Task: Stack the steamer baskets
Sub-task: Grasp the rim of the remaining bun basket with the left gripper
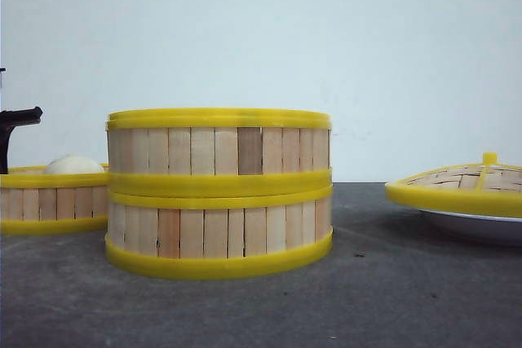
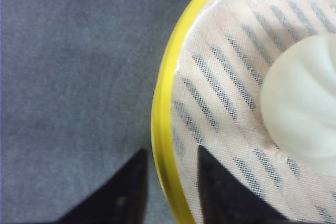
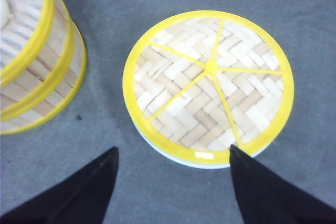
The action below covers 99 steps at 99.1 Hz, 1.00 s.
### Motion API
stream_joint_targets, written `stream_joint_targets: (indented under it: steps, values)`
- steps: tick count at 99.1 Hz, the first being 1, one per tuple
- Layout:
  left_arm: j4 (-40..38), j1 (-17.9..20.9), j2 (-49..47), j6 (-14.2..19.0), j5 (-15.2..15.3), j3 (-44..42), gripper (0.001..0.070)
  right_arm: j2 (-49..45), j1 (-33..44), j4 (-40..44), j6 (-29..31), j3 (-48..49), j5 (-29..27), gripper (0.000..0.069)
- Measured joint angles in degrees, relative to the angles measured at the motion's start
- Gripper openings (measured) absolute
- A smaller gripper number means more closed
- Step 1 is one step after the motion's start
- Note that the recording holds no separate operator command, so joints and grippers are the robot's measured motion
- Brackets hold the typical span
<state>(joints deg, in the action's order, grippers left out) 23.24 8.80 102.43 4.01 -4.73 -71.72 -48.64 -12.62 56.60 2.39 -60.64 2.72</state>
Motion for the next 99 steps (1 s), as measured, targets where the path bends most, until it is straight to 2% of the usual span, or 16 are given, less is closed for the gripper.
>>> stream_joint_targets:
  steps: [11,29,45,67,84,99]
  values:
    - [-1.11,0.07,0.09,0.11,0.55,0.0,0.0047,3.67,0.0,2.38,1.11,0.0,0.0,0.0414]
    - [-0.26,0.68,0.48,-0.76,0.42,-1.27,0.0028,9.25,0.0,5.75,2.56,0.0,-1.51,0.0414]
    - [6.58,0.83,0.7,-2.54,0.37,-7.69,0.0028,11.89,0.0,7.48,2.93,0.0,-3.85,0.0414]
    - [16.48,0.94,0.68,-4.9,-0.46,-20.63,0.0028,12.04,0.0,7.54,3.06,0.0,-4.07,0.0414]
    - [22.53,0.94,-0.94,-4.92,-4.92,-29.46,0.0028,11.87,0.0,7.41,3.04,0.0,-4.07,0.0414]
    - [29.27,0.74,-3.45,-4.92,-13.38,-36.92,0.0028,11.87,0.0,7.26,3.02,0.0,-4.07,0.0414]
